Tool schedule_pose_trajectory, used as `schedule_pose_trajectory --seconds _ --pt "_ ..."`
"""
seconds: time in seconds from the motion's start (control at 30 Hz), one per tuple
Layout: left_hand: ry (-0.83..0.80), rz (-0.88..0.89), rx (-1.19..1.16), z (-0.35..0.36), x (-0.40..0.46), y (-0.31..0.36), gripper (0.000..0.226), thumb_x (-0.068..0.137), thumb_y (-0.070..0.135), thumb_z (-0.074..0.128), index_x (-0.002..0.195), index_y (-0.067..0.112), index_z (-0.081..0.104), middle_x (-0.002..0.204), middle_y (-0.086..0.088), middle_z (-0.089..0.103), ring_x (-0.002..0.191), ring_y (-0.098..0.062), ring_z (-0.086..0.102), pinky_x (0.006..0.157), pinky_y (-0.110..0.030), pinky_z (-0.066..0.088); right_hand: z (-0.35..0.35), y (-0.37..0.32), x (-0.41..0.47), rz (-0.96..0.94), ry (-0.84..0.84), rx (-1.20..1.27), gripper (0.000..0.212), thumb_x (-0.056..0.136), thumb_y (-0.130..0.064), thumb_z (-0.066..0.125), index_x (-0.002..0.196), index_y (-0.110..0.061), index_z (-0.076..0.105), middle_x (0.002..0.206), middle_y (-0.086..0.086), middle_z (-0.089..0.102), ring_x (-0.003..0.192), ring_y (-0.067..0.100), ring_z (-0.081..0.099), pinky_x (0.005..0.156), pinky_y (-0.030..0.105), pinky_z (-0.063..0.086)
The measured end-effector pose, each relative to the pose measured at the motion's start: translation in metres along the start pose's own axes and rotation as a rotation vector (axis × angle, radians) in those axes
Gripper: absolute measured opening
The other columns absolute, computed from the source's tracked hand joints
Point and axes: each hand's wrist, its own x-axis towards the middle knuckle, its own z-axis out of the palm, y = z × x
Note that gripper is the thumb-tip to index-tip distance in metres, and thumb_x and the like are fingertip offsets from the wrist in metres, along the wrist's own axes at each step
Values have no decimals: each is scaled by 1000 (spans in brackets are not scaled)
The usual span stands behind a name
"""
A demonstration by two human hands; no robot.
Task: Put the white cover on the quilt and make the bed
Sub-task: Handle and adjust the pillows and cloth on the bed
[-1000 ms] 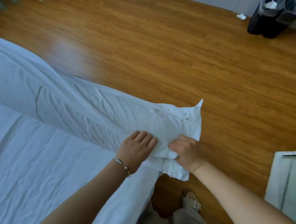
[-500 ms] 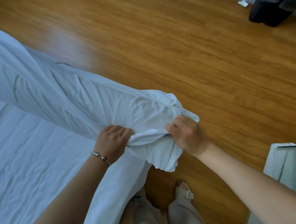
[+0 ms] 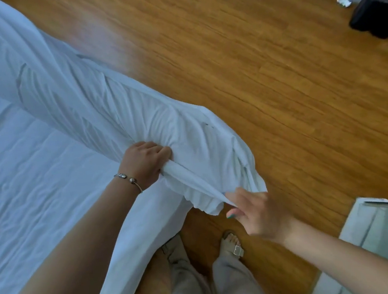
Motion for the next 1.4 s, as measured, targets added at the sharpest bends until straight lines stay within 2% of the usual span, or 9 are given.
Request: schedule_pose_trajectory --seconds 0.3,0.57,0.77,0.83,0.93,1.03,1.1,1.17,1.4 --pt "144 73 14 20 -27 -7 29 48 -5 59 68 16 55 58 3 57 55 -24 57 53 -25 41 128 3 -14 530 -154 -153 52 63 -16 85 93 -14 42 73 6 60 59 21 59 50 29 53" --pt "163 1 -21 18 -27 -2 34 41 -6 66 63 17 54 55 3 56 53 -23 58 53 -25 41 124 -32 -45 179 38 -295 40 78 -10 67 111 -20 46 95 3 46 66 17 52 54 28 45" --pt "139 -14 -29 16 -37 1 33 47 -8 65 67 16 55 58 3 57 56 -24 57 56 -26 42 106 -22 -28 343 -957 -648 99 91 -28 59 150 -31 -20 158 11 -4 145 41 11 116 57 12" --pt "131 -25 -27 15 -41 2 33 48 -7 65 69 16 55 60 3 57 58 -24 57 57 -26 40 90 -42 -24 382 -1196 -634 78 94 -31 55 156 -27 8 161 13 -17 148 38 -3 118 58 4" --pt "120 -28 -37 12 -43 3 26 55 -2 58 72 18 55 62 4 57 61 -24 57 57 -27 38 59 -70 -7 338 -672 -345 30 97 -38 44 95 -26 72 113 6 67 94 18 64 69 27 46" --pt "152 -23 -33 14 -49 1 26 58 0 55 76 19 54 65 4 57 63 -23 56 57 -29 35 26 -71 59 372 99 -168 32 94 -33 51 65 -22 59 56 -7 54 47 9 48 39 19 31" --pt "176 9 -35 15 -48 -2 33 57 -1 61 80 20 51 66 4 57 63 -23 56 56 -29 35 22 -54 113 416 30 -101 27 90 -36 62 116 -28 65 113 0 65 102 18 60 81 30 53" --pt "200 64 -43 19 -51 -7 38 60 1 68 86 21 48 70 3 59 64 -22 56 55 -30 38 31 -35 150 503 -336 -88 91 78 -53 72 151 -46 19 162 -2 14 148 22 14 118 42 18" --pt "193 -25 -39 38 -99 -34 38 57 15 79 88 14 57 86 -4 59 77 -24 48 70 -31 41 73 -21 143 594 -401 -309 133 54 -75 75 145 -53 -19 161 -10 -16 150 20 -11 120 54 6"
